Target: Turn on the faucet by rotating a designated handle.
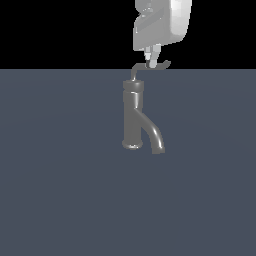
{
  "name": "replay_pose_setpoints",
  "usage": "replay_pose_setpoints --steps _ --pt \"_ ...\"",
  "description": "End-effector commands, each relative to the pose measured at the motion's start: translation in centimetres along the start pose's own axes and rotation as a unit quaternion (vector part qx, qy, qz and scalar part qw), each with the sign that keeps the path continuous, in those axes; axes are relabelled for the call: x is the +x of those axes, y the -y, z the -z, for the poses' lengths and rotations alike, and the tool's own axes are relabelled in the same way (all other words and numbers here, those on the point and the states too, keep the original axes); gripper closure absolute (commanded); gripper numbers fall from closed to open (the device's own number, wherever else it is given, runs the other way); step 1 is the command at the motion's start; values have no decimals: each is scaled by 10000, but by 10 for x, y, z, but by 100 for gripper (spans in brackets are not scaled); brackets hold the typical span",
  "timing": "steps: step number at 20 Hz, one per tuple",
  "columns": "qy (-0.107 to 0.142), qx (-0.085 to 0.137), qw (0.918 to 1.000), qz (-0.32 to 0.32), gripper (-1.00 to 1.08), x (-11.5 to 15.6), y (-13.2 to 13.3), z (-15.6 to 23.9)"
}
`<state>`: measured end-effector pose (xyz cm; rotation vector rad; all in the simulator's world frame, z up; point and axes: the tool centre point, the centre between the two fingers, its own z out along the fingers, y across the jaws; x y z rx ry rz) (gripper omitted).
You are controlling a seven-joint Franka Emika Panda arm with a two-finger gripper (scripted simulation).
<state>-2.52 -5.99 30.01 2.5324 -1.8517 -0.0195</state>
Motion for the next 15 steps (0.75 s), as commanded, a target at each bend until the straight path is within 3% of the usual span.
replay_pose_setpoints --steps 1,15 --pt "-26 50 9999 -108 108 21 5 0" --pt "-35 55 9997 -221 108 66 26 1"
